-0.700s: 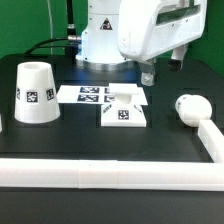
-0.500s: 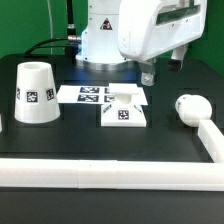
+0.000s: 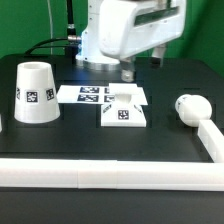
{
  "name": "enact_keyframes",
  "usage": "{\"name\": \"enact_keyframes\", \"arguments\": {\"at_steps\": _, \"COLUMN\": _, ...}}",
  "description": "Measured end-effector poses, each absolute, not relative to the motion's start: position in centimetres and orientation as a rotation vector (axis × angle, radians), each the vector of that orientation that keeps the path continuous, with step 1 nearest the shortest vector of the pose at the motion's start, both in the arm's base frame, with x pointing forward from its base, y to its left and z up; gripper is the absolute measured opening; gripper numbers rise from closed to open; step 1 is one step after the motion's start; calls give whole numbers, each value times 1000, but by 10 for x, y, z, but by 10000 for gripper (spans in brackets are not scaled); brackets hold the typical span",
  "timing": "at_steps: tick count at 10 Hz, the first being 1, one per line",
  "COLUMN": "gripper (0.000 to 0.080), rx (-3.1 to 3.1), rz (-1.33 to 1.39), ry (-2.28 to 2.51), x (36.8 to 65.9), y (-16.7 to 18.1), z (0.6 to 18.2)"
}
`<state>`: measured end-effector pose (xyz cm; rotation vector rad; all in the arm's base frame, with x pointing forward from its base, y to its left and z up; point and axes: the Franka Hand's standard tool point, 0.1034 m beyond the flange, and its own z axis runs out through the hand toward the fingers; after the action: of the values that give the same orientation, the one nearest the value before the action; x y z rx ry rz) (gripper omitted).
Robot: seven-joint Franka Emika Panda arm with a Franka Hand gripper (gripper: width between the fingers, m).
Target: Assemble lamp
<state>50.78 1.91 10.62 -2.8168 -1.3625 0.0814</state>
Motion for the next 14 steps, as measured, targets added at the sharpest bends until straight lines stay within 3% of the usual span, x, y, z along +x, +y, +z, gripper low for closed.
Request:
{"name": "enact_keyframes", "arguments": {"at_steps": 3, "gripper": 700, "rx": -2845, "rz": 100, "ry": -1292, "x": 475, "y": -1, "z": 95}}
{"name": "enact_keyframes", "arguments": {"at_steps": 6, "gripper": 700, "rx": -2891, "rz": 97, "ry": -1188, "x": 477, "y": 1, "z": 95}}
{"name": "enact_keyframes", "arguments": {"at_steps": 14, "gripper": 700, "rx": -3101, "rz": 139, "ry": -196, "x": 454, "y": 5, "z": 81}}
